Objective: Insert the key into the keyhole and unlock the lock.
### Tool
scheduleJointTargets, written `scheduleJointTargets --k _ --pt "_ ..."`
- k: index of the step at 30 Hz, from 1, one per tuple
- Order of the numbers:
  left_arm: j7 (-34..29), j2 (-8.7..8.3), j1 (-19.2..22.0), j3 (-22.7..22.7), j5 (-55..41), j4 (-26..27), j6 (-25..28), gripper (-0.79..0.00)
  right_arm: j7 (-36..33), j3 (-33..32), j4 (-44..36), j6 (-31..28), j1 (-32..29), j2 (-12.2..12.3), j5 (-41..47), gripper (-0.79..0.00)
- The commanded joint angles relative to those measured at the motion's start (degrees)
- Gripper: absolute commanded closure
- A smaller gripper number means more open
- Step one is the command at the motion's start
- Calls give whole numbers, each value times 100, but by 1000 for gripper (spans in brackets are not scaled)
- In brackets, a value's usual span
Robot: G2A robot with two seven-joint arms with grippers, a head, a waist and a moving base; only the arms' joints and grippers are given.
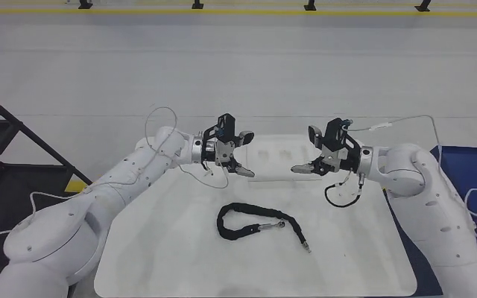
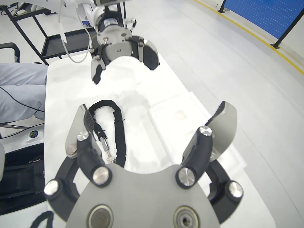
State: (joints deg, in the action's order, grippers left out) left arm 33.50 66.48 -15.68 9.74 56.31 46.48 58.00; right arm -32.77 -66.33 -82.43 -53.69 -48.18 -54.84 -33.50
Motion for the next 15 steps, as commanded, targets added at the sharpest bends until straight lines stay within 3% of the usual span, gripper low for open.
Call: scheduleJointTargets --k 1,7,15 --pt "-299 -46 206 0 -300 43 0 -785 -110 153 305 -86 401 -40 156 -785" --pt "-1519 -191 793 0 -1395 296 0 -785 -656 478 856 -239 1410 -120 661 -785" --pt "-3140 -340 1085 0 -3080 620 0 -785 -1200 631 982 -295 2038 -109 1168 -785"
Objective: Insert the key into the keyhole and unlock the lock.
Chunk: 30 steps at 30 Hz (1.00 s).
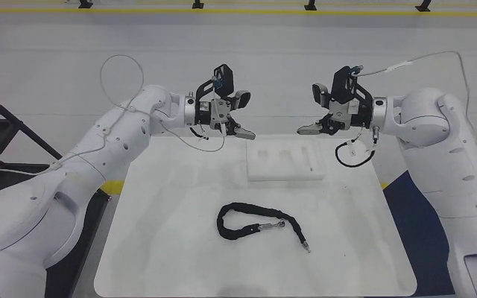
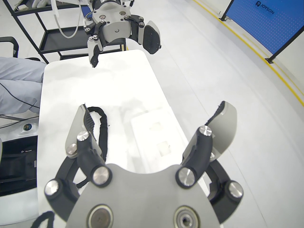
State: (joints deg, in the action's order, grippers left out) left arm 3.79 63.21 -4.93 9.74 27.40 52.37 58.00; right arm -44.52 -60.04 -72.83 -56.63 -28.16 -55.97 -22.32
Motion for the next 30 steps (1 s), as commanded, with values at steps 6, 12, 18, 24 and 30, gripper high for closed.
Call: scheduleJointTargets --k 6,12,18,24,30 --pt "-481 -42 -2 0 -611 93 0 -784 -7 11 100 -16 70 9 198 -785" --pt "-465 -41 -2 0 -583 90 0 -784 -6 10 96 -16 68 8 189 -784" --pt "-465 -41 -2 0 -583 90 0 -784 -6 10 96 -16 68 8 189 -785" --pt "-465 -41 -2 0 -583 90 0 -784 -7 10 96 -16 68 8 189 -784" --pt "-465 -41 -2 0 -584 90 0 -784 -7 10 96 -16 68 8 189 -784"
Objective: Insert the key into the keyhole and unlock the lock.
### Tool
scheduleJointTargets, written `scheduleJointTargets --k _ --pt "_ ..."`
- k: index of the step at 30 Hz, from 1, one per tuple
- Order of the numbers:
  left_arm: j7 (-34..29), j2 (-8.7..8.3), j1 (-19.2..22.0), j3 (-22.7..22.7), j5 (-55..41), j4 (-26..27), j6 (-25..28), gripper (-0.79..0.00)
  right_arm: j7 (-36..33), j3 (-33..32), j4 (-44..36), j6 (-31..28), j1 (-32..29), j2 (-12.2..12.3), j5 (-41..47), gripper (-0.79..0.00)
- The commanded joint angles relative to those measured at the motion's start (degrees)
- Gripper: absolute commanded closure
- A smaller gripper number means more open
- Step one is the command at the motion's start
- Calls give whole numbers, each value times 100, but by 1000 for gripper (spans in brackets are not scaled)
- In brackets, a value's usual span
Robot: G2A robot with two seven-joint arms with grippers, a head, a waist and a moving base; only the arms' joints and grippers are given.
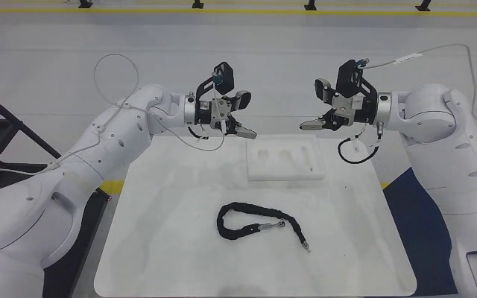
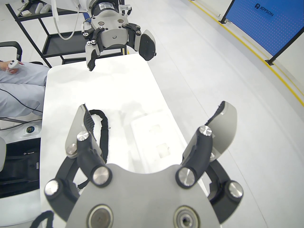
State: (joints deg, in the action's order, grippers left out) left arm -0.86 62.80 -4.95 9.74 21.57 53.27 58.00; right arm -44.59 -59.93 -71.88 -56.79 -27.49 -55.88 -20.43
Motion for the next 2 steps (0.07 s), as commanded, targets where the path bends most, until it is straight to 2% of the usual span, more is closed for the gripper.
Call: scheduleJointTargets --k 1,2 --pt "0 0 0 0 0 0 0 -784 0 0 0 0 0 0 0 -785" --pt "0 0 0 0 0 0 0 -784 0 0 0 0 0 0 0 -784"
